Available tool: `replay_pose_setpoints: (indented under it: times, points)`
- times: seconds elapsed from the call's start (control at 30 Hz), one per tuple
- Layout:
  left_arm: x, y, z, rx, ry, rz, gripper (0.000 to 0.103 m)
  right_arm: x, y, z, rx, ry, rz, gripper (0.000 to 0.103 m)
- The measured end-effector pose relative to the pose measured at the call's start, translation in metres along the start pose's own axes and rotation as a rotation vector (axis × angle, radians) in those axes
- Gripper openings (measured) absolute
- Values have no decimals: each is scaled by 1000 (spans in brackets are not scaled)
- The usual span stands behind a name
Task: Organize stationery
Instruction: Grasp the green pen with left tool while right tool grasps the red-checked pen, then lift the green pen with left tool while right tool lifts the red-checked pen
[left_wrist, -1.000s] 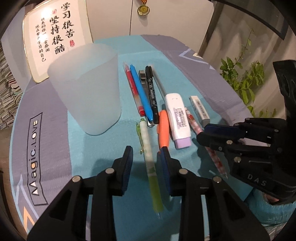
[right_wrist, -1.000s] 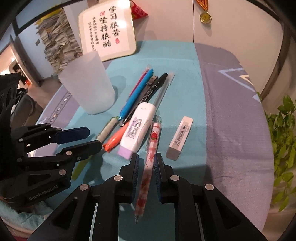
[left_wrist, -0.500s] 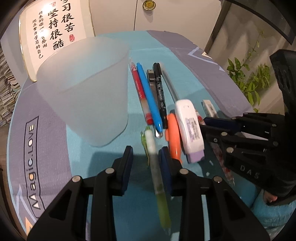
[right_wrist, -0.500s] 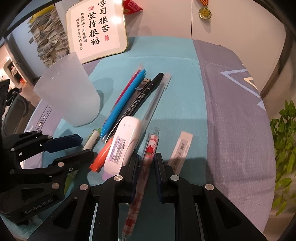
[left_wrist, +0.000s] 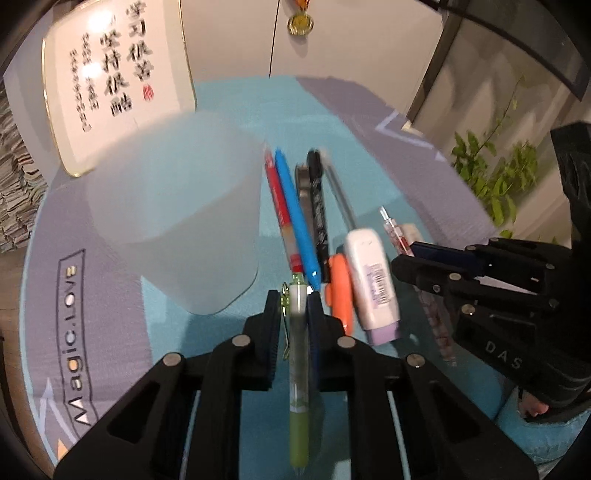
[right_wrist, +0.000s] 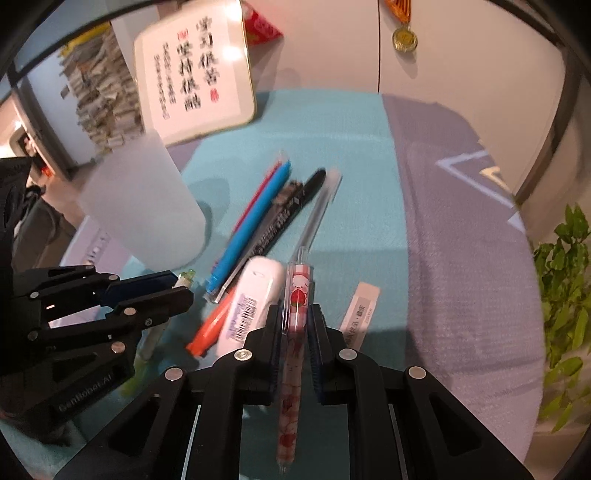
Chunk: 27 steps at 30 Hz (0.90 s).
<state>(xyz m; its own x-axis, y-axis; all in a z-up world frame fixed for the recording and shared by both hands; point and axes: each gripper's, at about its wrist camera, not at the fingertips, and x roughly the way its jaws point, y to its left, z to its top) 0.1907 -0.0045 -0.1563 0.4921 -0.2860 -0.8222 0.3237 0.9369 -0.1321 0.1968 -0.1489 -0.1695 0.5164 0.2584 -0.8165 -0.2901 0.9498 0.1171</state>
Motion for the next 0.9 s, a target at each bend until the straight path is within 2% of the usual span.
replay_pose_setpoints:
  times: [0.3,0.4,0.53,0.7,0.9]
  points:
    - [-49,-11,-4,21,-132,-14,12,-45,7,-7,-1,-113,-8,15]
    - [-59,-13,-7,32,-159,-16,12,-58,9,-11,-7,-144,-15,11]
    - [-55,-17,-10,22,-146,-21,12,-55,6,-18,9,-95,-23,11]
    - [-54,-15,-19,0,-128,-36,12,-37,1,-25,26,-17,8,11]
    - [-65,-11,-21,4,-156,-32,12,-7,3,-19,13,63,-36,11]
